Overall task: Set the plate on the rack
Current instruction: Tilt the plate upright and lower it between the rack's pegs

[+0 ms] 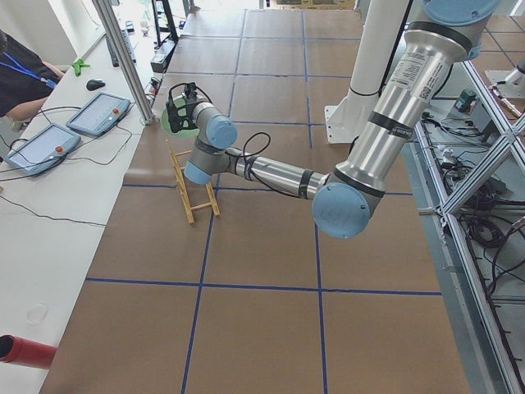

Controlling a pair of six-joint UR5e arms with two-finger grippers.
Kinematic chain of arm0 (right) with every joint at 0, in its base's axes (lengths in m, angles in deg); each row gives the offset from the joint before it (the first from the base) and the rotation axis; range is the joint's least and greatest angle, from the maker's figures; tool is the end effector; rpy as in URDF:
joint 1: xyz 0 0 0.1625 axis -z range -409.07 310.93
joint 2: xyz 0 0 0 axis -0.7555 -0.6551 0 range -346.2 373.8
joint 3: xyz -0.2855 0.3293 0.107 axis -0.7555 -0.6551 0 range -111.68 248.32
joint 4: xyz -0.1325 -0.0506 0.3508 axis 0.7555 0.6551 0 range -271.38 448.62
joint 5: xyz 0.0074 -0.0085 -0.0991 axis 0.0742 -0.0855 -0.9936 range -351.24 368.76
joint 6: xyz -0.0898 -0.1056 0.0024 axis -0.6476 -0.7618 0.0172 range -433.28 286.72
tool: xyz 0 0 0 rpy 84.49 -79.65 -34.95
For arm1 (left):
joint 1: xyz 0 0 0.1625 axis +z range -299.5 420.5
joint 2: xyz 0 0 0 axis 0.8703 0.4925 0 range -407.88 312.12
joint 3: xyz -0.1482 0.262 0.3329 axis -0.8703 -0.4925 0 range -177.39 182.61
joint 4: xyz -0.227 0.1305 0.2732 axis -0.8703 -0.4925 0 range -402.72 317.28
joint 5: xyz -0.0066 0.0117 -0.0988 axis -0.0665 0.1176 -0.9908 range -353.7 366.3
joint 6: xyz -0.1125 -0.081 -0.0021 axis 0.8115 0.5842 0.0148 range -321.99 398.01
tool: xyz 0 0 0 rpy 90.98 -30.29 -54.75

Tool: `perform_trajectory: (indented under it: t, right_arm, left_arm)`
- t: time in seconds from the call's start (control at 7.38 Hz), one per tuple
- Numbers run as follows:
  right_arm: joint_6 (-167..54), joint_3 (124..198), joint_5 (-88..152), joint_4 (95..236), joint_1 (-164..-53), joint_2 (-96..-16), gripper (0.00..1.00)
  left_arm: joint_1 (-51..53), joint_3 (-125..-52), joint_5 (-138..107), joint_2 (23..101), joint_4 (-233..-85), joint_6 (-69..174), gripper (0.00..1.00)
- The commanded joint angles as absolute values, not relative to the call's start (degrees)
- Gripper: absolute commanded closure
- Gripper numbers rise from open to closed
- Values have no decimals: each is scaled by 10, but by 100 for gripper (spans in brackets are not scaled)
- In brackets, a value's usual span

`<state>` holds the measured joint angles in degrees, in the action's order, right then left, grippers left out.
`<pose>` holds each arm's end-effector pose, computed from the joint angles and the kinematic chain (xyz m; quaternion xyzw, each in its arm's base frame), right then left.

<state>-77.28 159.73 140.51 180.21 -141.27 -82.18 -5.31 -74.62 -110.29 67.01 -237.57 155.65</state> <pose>0.0560 -0.3925 0.7506 -0.0309 -0.3580 0.0044 0.9332 0.1812 -0.5769 0.3502 0.1576 0.8233 -0.2360 0.4916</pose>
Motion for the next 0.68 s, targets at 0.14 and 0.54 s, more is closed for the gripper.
perform_trajectory:
  t: [0.14, 0.54]
  right_arm:
    - [-773, 1598, 1405, 1803, -1413, -822, 0]
    - [-773, 1597, 1405, 1802, -1413, -822, 0]
  left_arm:
    - [-39, -711, -1077, 692, -2376, 1540, 100]
    - [-37, -675, -1066, 709, -2374, 1536, 100]
